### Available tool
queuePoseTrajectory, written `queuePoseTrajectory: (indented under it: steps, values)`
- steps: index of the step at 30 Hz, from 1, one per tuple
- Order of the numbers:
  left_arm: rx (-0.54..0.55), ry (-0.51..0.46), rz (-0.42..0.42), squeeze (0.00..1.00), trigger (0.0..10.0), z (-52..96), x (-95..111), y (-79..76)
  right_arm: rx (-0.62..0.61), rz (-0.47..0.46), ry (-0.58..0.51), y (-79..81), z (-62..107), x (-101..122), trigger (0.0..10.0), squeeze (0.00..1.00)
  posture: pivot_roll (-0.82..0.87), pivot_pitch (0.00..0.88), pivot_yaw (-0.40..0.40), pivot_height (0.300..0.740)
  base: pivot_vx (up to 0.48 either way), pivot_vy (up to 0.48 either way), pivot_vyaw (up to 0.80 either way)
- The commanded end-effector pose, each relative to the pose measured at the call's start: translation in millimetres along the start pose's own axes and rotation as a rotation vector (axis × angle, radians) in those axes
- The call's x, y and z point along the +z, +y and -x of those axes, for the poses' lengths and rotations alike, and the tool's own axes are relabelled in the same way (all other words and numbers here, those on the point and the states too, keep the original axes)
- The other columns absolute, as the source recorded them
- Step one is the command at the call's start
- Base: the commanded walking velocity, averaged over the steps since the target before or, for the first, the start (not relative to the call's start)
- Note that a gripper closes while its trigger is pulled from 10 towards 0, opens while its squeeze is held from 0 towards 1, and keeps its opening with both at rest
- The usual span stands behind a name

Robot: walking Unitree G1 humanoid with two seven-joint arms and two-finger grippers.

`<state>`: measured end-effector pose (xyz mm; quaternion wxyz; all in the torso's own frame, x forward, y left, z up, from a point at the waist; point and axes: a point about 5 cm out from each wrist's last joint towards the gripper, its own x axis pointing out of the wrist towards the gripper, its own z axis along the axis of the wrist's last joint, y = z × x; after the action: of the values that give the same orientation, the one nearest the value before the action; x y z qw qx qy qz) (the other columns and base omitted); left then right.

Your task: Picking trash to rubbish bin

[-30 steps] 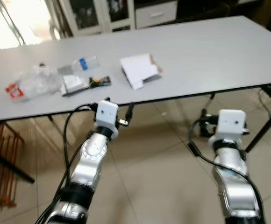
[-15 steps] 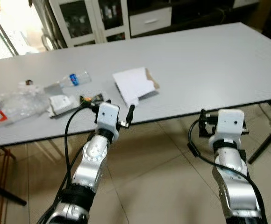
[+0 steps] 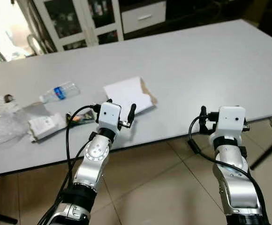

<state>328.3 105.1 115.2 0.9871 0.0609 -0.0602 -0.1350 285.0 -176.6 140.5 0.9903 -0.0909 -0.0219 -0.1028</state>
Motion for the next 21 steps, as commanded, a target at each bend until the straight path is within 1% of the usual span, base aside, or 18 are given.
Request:
queuePoseTrajectory:
  steps: [1, 13, 21]
  values:
    - [0.049, 0.028, -0.016, 0.00, 10.0, 4.6, -5.3, 12.8, 0.042, -0.032, -0.009, 9.3, 0.5, 5.3, 10.0, 0.00, -0.13, 0.066, 0.092, 0.740, 0.000, 0.000, 0.00]
    - [0.055, 0.030, -0.021, 0.00, 10.0, 5.1, -5.3, 14.5, 0.063, -0.064, -0.013, 13.2, -1.8, 9.9, 10.0, 0.00, -0.12, 0.067, 0.096, 0.740, 0.000, 0.000, 0.00]
    - [0.058, 0.027, -0.028, 0.00, 10.0, 6.9, -4.6, 17.8, 0.089, -0.111, -0.010, 18.2, -4.7, 13.2, 10.0, 0.00, -0.11, 0.075, 0.101, 0.740, 0.000, 0.000, 0.00]
